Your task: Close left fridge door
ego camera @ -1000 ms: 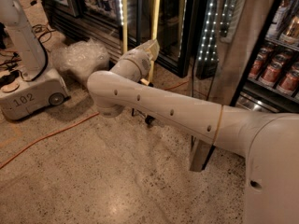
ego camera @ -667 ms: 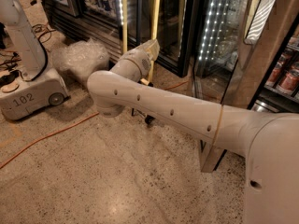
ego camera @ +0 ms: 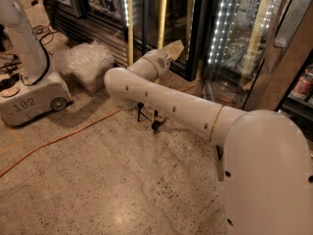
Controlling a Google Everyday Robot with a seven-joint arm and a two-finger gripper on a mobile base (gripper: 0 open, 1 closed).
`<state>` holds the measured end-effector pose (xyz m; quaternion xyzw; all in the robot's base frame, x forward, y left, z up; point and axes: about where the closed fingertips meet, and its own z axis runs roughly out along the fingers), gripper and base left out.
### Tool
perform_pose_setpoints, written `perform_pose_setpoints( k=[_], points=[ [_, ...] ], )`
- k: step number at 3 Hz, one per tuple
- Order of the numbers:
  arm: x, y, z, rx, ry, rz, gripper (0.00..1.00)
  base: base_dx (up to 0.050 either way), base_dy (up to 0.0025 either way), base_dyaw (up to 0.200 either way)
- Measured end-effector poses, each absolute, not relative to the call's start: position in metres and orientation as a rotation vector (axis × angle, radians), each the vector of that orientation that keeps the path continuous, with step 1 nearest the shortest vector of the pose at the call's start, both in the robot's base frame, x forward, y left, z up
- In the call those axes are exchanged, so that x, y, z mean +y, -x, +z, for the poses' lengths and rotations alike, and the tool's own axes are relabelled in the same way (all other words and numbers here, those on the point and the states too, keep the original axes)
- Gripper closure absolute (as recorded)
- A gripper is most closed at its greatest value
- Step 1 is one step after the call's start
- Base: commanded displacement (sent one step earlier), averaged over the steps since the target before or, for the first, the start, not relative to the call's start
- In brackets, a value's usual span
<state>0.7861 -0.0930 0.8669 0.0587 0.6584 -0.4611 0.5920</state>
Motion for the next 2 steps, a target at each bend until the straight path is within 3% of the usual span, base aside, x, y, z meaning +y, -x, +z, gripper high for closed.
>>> perform_pose_setpoints(
  k=[2],
  points=[
    [-0.0864, -0.7939, 0.869, 1.53, -0.094, -1.023, 1.0, 0.0, 0.00006, -0.197]
  ],
)
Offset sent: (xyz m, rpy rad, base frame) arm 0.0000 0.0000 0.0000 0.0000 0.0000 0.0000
